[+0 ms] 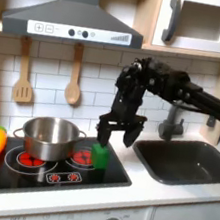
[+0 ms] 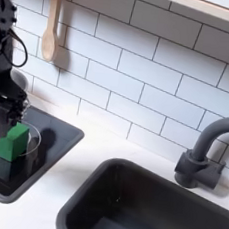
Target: Reach green block
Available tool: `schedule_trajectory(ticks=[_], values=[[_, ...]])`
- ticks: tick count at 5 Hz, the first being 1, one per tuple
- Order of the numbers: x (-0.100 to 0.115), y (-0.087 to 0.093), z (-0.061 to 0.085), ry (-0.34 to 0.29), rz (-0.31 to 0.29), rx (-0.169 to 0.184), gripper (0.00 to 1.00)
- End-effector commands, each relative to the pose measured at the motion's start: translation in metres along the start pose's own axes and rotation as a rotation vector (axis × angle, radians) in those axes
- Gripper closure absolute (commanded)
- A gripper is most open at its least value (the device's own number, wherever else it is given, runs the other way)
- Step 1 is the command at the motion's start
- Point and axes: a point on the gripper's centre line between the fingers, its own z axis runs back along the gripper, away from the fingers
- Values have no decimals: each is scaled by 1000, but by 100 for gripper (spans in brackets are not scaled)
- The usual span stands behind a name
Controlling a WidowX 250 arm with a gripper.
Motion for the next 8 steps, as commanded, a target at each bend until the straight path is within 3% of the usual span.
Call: schedule_trajectory(ticks=[1,3,8], values=[[7,0,-12,11,-3,15,0],[16,6,-21,16,23,17,0],[23,4,-39,36,-20,10,0]])
